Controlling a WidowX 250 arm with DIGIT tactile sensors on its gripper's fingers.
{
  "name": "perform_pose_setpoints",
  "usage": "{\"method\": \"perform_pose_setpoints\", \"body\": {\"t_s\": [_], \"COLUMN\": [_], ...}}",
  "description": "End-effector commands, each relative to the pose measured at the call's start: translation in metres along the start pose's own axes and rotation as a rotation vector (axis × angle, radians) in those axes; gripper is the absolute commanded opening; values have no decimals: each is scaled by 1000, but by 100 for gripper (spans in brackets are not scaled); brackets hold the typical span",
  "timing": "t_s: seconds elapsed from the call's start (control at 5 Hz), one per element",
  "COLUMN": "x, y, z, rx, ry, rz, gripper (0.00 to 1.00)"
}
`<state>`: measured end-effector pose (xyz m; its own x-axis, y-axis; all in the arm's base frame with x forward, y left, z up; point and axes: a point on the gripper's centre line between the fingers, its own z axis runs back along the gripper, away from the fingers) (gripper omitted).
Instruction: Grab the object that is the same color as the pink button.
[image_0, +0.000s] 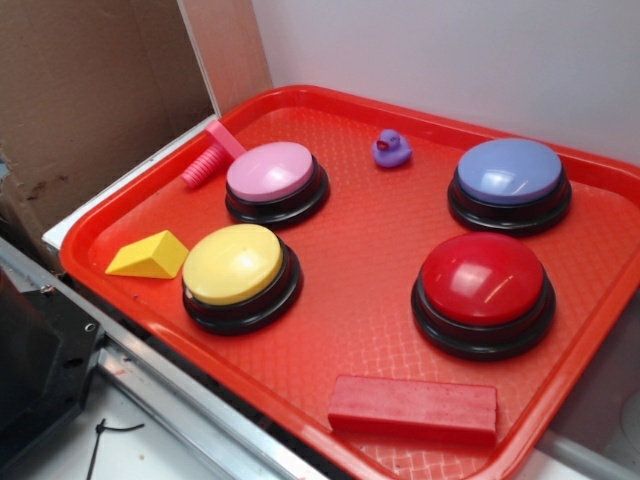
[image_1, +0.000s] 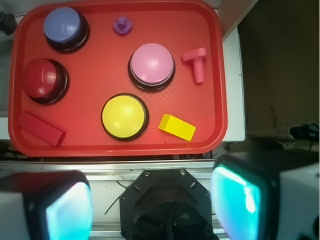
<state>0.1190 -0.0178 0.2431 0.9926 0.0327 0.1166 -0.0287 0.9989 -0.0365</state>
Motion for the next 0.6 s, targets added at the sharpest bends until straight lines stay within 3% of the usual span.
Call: {"method": "perform_pose_setpoints", "body": {"t_s": [0.0,0.2,0.4], "x": [0,37,80], "y": [0,2,5], "z": [0,-5,-12], "rx": [0,38,76], "ry": [0,36,25], "rz": [0,29,53], "gripper": [100,100,100]}}
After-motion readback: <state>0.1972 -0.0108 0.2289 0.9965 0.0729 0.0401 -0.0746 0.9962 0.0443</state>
